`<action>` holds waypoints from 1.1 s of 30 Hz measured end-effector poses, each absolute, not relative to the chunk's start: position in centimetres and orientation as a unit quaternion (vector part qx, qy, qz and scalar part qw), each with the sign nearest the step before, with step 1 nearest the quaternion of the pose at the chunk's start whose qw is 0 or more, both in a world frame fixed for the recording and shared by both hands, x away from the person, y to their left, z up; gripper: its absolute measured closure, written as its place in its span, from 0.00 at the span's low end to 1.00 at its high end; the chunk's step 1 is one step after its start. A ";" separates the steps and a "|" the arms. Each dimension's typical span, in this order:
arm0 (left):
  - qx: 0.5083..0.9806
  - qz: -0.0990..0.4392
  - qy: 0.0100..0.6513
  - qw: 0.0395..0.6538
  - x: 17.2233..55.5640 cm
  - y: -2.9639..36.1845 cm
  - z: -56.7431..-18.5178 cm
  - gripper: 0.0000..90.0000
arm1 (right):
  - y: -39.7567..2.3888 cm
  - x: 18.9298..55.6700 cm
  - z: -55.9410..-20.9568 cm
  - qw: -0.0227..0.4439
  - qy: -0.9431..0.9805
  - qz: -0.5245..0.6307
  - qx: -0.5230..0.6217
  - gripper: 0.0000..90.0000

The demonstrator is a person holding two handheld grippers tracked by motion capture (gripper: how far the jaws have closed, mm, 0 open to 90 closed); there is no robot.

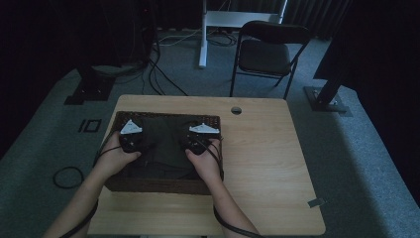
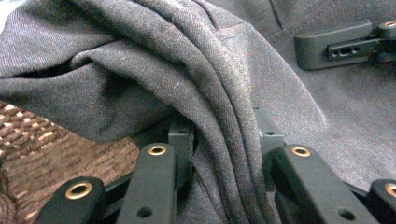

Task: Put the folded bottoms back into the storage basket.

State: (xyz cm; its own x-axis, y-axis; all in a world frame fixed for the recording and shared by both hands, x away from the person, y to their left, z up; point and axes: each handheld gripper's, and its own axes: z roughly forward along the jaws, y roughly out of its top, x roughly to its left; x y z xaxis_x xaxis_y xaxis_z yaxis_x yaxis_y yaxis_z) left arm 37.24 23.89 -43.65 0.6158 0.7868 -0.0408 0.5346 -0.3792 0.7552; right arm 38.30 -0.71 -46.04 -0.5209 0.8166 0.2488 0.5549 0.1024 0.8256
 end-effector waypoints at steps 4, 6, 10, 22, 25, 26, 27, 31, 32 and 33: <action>0.810 0.159 0.414 0.382 37.6 24.0 -44.7 0.77 | -0.6 38.7 -47.1 0.121 0.731 0.467 0.483 0.72; 0.811 0.159 0.415 0.380 37.8 23.9 -45.1 0.77 | -0.6 39.0 -47.4 0.116 0.733 0.460 0.487 0.72; 0.817 0.163 0.413 0.368 38.2 23.6 -45.7 0.77 | -0.3 39.4 -47.8 0.124 0.745 0.441 0.485 0.71; 0.826 0.157 0.417 0.345 38.8 23.1 -47.4 0.76 | 0.6 40.4 -49.1 0.127 0.777 0.385 0.482 0.71; 0.825 0.153 0.421 0.343 39.0 23.1 -47.8 0.76 | 0.7 40.7 -49.5 0.115 0.776 0.374 0.495 0.70; 0.826 0.151 0.422 0.341 39.0 23.1 -48.0 0.76 | 0.7 40.8 -49.6 0.113 0.778 0.370 0.495 0.70; 0.826 0.150 0.423 0.341 39.0 23.1 -48.1 0.76 | 0.8 40.8 -49.7 0.112 0.779 0.365 0.497 0.70; 0.826 0.147 0.424 0.341 39.0 23.1 -48.4 0.76 | 0.7 41.0 -50.3 0.110 0.779 0.360 0.500 0.69; 0.826 0.147 0.424 0.341 39.0 23.1 -48.4 0.76 | 0.6 41.0 -50.4 0.109 0.779 0.359 0.502 0.69; 0.826 0.147 0.424 0.341 39.0 23.1 -48.4 0.76 | 0.6 41.0 -50.5 0.110 0.780 0.358 0.502 0.69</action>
State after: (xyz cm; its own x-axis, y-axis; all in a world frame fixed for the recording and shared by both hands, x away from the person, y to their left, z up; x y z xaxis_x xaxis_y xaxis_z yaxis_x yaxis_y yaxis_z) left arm 39.01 23.05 -48.44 0.5976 0.8005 -0.0454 0.5993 -0.4083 0.6886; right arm 41.04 0.61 -50.47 -0.4716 0.8617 0.1875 0.7040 0.2398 0.6685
